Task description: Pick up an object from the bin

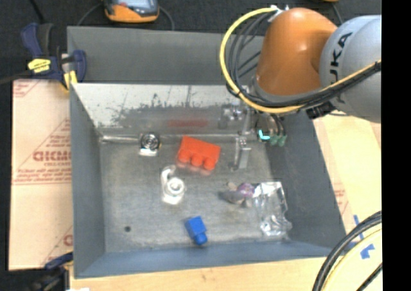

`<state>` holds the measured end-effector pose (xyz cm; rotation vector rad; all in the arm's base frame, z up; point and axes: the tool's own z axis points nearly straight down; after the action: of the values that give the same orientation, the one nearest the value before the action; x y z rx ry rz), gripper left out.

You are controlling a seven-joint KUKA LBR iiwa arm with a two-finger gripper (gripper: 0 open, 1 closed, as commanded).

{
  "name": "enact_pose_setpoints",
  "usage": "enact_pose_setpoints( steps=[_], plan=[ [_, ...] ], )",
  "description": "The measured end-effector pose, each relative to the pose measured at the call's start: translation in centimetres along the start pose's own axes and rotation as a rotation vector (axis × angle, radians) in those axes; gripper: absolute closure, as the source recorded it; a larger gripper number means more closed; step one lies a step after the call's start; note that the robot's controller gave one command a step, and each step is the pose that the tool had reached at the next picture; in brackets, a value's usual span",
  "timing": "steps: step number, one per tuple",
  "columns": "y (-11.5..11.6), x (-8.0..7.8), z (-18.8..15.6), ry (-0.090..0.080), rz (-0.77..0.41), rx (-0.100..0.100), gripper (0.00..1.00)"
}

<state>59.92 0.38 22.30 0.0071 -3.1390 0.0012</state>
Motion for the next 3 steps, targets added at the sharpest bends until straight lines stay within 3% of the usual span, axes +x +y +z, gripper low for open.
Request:
enact_pose_setpoints(
  steps=[1, 2, 3],
  plan=[
    [2.9, -4.2, 15.0, -0.023, 0.064, -0.003, 0.0],
    [2.7, -3.3, 12.1, -0.011, 0.194, -0.002, 0.0],
    [2.5, -3.7, 11.7, -0.011, 0.32, -0.003, 0.0]
  ],
)
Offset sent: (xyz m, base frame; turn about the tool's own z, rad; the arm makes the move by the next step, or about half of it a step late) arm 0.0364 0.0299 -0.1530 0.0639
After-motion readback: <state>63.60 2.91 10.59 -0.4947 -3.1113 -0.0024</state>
